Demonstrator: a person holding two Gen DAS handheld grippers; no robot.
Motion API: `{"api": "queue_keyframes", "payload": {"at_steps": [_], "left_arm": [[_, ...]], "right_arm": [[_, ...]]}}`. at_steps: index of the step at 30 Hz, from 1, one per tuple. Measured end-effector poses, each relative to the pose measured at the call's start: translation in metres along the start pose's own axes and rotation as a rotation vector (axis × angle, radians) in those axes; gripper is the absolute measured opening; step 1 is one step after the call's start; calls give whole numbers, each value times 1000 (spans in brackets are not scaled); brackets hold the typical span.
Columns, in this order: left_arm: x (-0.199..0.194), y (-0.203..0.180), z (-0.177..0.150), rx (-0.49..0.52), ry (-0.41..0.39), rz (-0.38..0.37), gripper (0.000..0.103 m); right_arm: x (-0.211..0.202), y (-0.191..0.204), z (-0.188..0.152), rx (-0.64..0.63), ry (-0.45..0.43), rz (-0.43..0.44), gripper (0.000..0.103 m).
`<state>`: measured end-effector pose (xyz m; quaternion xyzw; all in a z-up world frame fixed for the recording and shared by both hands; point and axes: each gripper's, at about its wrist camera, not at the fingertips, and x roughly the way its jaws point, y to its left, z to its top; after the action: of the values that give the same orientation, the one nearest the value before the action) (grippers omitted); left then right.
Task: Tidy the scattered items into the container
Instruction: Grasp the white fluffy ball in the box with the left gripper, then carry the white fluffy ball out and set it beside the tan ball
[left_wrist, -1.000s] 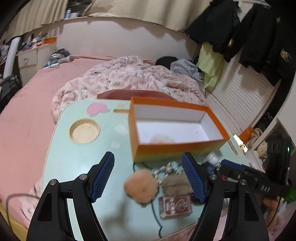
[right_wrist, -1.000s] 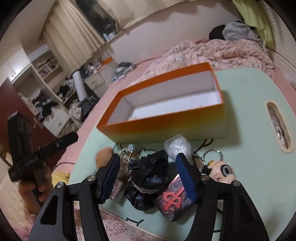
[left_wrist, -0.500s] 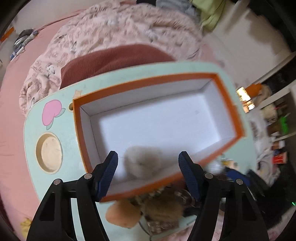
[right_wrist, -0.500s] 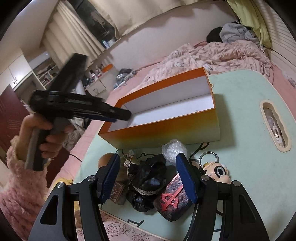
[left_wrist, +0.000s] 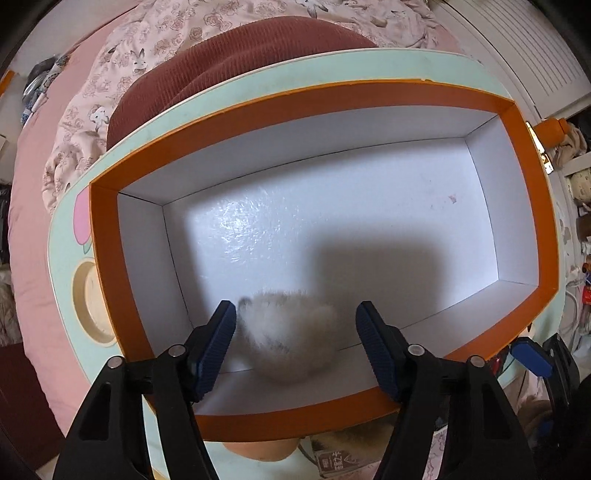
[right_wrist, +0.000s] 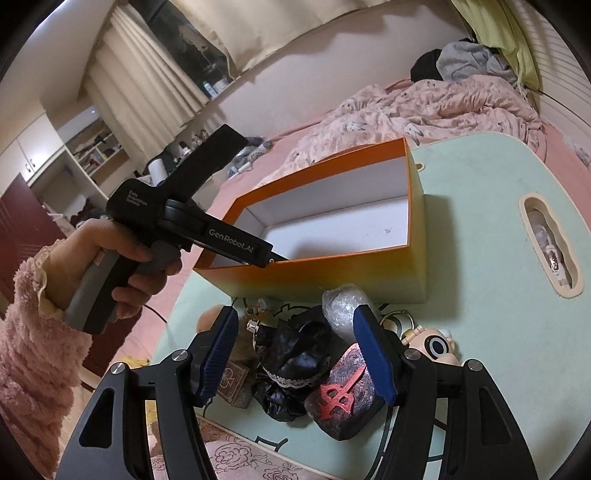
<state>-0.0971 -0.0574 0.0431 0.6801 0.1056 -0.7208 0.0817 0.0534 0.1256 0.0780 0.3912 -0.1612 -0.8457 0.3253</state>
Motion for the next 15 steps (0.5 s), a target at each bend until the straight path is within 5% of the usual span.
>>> {"api": "queue_keyframes", "payload": {"at_steps": [9, 15], "left_arm": [[-6, -3, -6, 98, -67, -66, 42], [-56, 7, -10, 69, -229, -162, 42]], "right_arm": [[1, -1, 0, 3, 2, 0, 65], [1, -3, -1, 5, 3, -1, 65]]}}
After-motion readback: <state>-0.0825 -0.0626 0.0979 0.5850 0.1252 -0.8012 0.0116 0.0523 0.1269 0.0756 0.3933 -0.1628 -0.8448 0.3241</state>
